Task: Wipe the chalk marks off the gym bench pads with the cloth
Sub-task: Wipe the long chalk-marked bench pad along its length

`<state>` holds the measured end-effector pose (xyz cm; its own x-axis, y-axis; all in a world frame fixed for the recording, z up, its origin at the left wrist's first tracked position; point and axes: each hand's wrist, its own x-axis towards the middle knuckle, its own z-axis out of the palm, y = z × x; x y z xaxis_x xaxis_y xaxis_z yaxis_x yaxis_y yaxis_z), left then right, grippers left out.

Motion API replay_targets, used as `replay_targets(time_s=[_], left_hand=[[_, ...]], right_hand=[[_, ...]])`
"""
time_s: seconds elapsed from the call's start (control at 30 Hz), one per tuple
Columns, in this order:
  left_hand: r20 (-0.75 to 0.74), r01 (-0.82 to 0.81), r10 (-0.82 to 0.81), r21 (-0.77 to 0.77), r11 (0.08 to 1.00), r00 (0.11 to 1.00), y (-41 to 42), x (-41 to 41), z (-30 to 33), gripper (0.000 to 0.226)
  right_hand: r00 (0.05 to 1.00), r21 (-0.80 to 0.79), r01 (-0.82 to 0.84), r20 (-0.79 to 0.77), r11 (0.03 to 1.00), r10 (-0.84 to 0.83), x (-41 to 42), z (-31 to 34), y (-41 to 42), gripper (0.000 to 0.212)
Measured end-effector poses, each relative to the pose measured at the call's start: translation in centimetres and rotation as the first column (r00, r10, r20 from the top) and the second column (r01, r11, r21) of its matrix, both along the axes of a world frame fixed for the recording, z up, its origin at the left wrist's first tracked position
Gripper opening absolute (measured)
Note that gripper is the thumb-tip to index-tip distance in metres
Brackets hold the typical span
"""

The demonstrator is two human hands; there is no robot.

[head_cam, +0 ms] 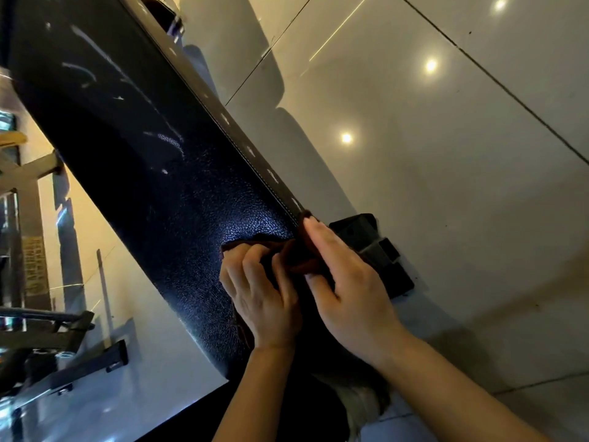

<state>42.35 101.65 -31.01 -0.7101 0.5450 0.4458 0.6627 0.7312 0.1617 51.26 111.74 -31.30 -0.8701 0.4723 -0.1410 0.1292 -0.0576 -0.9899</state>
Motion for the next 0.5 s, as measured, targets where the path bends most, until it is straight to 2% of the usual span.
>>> replay_targets(time_s=[0.1,0.23,0.37,0.5], left_hand=[[0.072,-0.053,0.054,-0.017,0.998,0.996,-0.2,0.6,0.2,0.017],[0.241,-0.07,0.101,-0.135,0.988,0.965,-1.3,2.6,0.2,0.041],[0.207,-0.02,0.088,-0.31,0.951,0.974,-1.9,2.8,0.2,0.056],[0.186,-0.009,0.086,-0.382,0.924,0.979,-1.2,1.8,0.4,0.058]], right_hand=[[0.998,0.021,0.053,-0.024,0.998,-0.052,0.9,-0.3,-0.4,0.059],[0.979,0.13,0.206,-0.016,0.97,-0.205,3.7,-1.3,-2.2,0.054],[0.98,0.097,0.195,0.013,0.976,-0.197,2.5,-0.6,-2.0,0.059],[0.996,-0.007,0.094,0.009,0.996,-0.094,0.5,0.3,-0.7,0.06]])
